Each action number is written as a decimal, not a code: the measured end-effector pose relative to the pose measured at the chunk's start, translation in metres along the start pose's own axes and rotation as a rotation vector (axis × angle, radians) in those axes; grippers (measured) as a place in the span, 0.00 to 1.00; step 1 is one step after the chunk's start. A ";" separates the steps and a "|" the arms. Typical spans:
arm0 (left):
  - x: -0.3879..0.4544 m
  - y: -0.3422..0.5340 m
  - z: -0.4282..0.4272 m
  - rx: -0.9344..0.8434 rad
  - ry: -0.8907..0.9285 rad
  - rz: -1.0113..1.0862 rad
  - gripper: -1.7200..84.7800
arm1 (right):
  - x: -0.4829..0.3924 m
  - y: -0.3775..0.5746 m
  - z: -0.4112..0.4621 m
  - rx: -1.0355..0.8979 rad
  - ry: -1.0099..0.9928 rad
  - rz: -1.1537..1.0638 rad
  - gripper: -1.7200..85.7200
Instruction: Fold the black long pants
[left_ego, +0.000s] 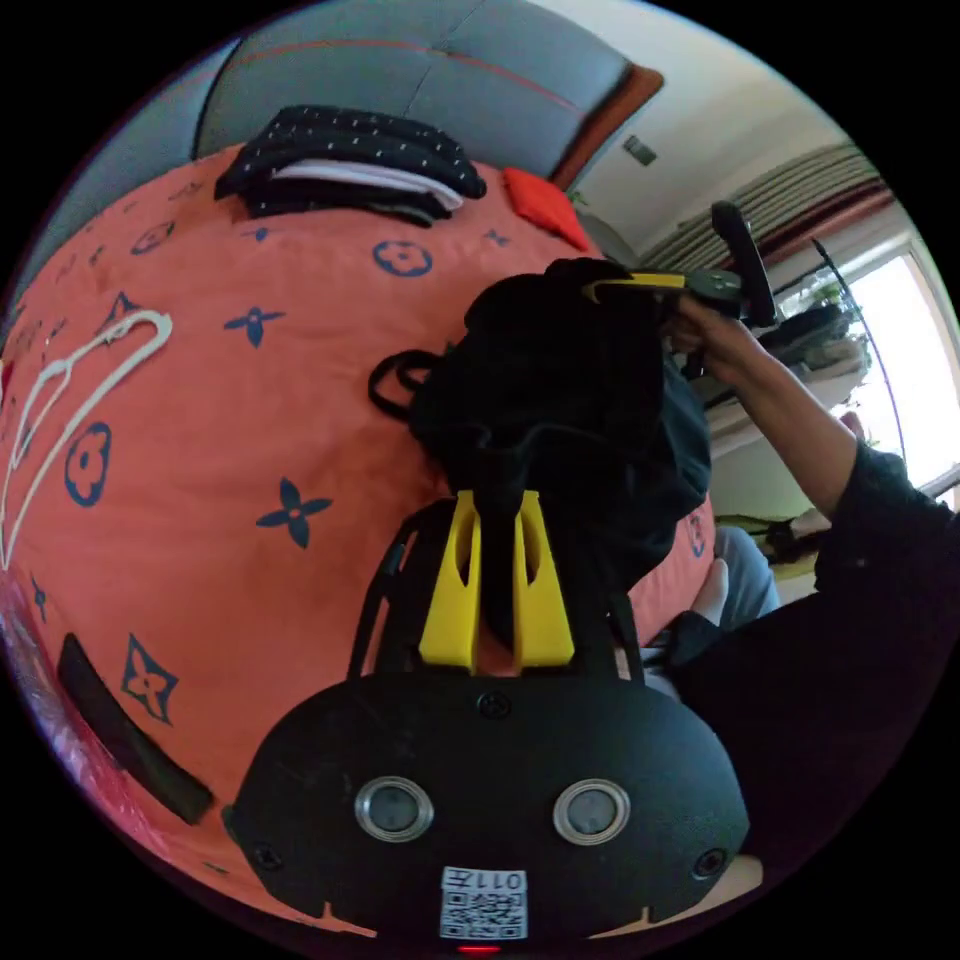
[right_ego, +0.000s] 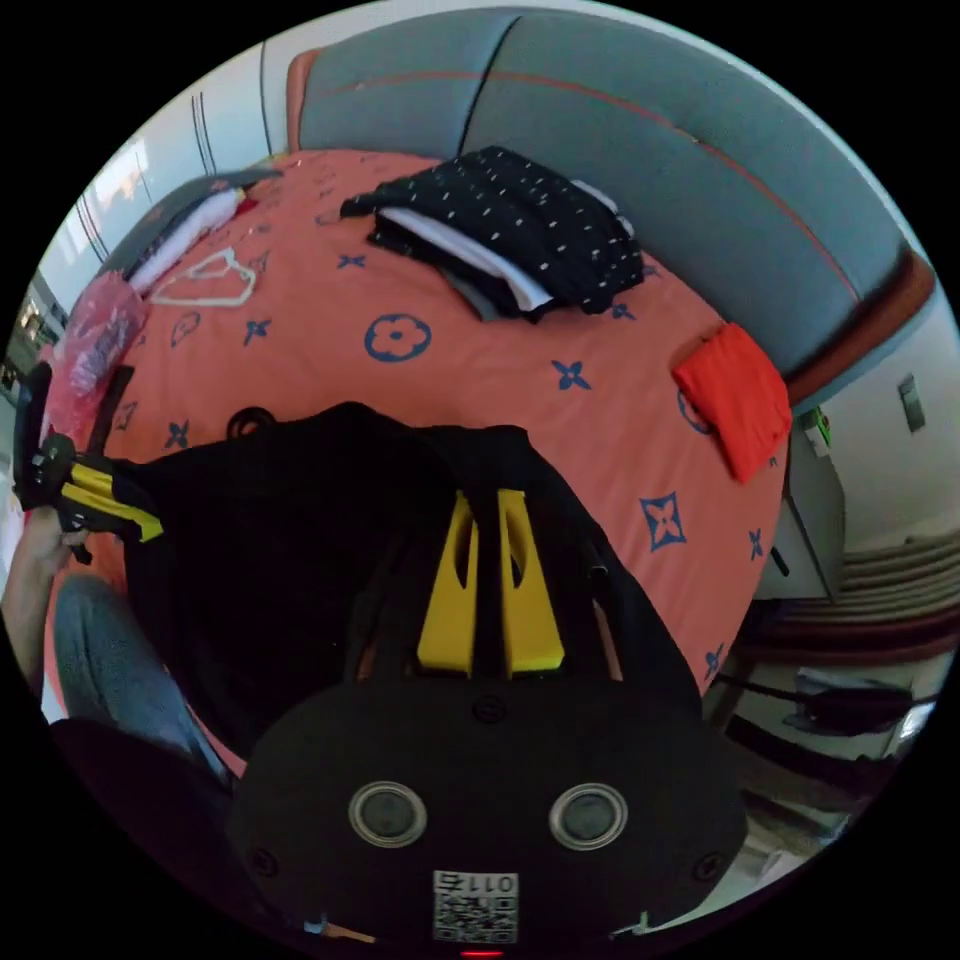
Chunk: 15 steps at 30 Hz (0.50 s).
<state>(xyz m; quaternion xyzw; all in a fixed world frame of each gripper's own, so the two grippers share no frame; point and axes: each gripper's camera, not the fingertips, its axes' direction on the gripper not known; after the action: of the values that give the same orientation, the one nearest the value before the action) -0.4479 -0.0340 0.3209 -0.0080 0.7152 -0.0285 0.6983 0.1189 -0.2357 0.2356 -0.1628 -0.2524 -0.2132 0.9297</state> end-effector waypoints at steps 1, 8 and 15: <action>0.014 0.006 -0.009 0.013 -0.029 0.047 0.08 | 0.014 0.013 -0.020 0.062 -0.016 0.059 0.08; 0.073 0.051 -0.042 0.019 -0.084 0.248 0.07 | 0.048 0.092 -0.091 0.190 -0.287 -0.142 0.15; 0.116 0.068 -0.031 -0.024 -0.063 0.217 0.06 | 0.022 0.107 -0.124 0.076 0.064 -0.743 0.21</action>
<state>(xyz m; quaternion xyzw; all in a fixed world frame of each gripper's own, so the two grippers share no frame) -0.4801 0.0288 0.2019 0.0602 0.6900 0.0563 0.7191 0.2367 -0.2016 0.1249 -0.0187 -0.2726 -0.5316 0.8017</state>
